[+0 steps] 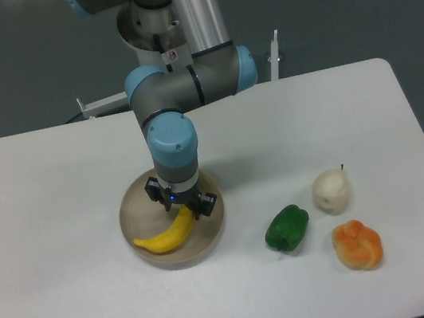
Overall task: Pick up the banana from the plate
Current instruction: 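Lift the banana off the plate and carry it toward the pear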
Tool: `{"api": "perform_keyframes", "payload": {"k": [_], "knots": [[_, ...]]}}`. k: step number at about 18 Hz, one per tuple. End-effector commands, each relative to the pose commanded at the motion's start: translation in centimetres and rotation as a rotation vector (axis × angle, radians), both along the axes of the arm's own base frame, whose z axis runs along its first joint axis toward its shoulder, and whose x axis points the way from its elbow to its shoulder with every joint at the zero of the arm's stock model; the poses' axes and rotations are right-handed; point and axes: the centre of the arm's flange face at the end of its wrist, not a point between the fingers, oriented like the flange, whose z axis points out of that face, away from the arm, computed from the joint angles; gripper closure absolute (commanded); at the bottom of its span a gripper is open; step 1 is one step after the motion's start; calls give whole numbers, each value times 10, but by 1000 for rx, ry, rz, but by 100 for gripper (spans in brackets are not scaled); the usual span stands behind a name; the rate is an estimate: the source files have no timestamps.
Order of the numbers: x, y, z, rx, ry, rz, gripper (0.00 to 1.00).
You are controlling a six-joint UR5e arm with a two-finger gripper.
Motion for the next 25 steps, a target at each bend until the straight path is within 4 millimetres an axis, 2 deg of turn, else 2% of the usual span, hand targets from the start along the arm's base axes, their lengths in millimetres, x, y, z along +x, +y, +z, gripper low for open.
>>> {"api": "perform_keyframes", "payload": {"k": [3, 10, 12, 16, 25], "knots": [[0, 1, 1, 3, 0, 0, 66], [-7, 3, 13, 24, 8, 3, 66], [-14, 1, 28, 45, 25, 11, 67], [-46, 1, 69, 105, 64, 6, 67], [-132, -15, 150, 100, 82, -10, 67]]}}
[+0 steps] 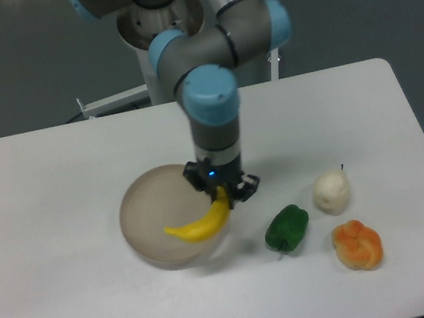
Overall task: Pick up the banana from the plate
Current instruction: 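Lift the banana off the plate and carry it toward the pear, then raise the held banana higher above the white pear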
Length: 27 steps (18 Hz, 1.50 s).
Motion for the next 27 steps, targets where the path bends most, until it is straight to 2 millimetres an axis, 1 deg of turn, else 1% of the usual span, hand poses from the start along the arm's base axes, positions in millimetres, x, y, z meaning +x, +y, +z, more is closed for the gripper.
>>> {"api": "perform_keyframes", "payload": {"k": [2, 4, 10, 12, 15, 20, 22, 24, 27], "knots": [[-18, -6, 10, 6, 13, -23, 67], [-40, -14, 18, 15, 30, -37, 67], [-96, -35, 50, 23, 62, -78, 67], [-115, -42, 54, 22, 81, -123, 67], [-137, -54, 56, 21, 93, -138, 67], [-150, -46, 57, 26, 102, -134, 67], [-151, -44, 56, 23, 107, -133, 67], [-155, -44, 50, -11, 121, -132, 67], [-156, -44, 51, -15, 129, -132, 67]]}}
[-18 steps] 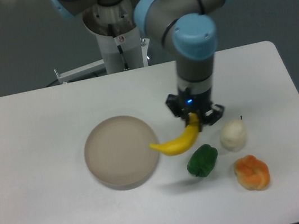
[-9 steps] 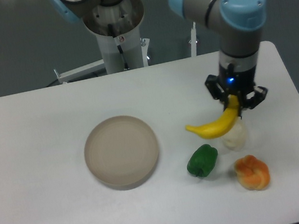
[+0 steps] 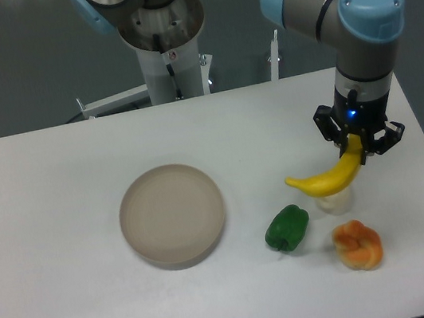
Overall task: Pick up the banana from the plate
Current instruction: 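Raise the held banana higher above the white pear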
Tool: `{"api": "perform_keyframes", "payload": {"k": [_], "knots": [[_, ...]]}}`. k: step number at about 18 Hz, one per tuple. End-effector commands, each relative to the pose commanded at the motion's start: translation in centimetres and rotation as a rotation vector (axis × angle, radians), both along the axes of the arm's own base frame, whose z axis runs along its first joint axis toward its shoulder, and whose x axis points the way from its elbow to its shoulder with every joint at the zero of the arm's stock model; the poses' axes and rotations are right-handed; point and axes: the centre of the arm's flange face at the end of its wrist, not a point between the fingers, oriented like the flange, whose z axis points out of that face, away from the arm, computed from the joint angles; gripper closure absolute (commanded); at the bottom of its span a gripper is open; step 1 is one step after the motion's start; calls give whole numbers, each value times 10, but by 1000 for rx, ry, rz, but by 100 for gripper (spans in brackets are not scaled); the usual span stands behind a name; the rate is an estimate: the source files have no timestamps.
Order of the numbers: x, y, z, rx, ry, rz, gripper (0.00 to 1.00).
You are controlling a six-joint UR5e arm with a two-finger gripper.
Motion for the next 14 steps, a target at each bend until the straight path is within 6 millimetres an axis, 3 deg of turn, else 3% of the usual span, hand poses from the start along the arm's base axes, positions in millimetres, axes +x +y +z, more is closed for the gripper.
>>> {"api": "perform_keyframes", "payload": {"k": [14], "knots": [[0, 5, 1, -2, 11, -3, 67]]}}
